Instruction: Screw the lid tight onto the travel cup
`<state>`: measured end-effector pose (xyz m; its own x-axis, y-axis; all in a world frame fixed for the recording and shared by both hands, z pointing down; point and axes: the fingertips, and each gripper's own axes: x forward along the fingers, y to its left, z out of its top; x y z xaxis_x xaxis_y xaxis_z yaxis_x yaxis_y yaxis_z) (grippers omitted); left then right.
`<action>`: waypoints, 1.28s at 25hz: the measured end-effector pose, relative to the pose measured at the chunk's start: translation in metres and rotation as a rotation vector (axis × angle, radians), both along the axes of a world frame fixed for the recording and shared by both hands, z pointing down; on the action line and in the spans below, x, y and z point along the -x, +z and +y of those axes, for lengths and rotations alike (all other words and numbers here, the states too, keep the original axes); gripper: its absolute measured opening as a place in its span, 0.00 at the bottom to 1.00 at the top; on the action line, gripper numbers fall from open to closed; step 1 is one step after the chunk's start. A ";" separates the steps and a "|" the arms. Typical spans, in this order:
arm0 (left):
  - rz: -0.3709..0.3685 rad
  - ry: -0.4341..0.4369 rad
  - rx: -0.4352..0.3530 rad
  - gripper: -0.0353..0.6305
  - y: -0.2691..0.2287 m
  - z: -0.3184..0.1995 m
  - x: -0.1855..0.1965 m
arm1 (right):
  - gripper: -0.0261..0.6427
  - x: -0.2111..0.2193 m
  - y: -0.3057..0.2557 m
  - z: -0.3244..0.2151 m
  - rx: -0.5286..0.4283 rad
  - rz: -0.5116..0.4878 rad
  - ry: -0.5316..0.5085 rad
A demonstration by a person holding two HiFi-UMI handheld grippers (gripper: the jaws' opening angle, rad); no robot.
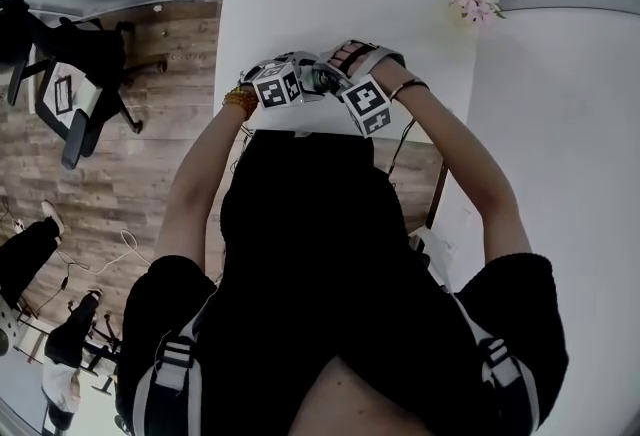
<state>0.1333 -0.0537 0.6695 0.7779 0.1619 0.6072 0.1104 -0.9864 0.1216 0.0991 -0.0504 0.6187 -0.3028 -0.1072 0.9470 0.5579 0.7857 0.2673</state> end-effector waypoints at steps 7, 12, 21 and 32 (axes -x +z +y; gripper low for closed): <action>0.032 -0.074 0.006 0.57 -0.002 0.000 -0.001 | 0.45 -0.004 0.009 0.001 0.072 -0.014 0.204; 0.069 -0.188 0.007 0.57 -0.002 0.001 -0.002 | 0.45 -0.003 0.004 -0.003 0.134 -0.079 0.429; 0.117 -0.410 -0.021 0.56 -0.005 0.003 -0.002 | 0.45 -0.009 0.004 -0.006 0.156 -0.145 0.770; 0.107 -0.351 -0.067 0.57 0.003 0.007 0.006 | 0.52 -0.005 -0.004 0.002 0.168 -0.239 0.757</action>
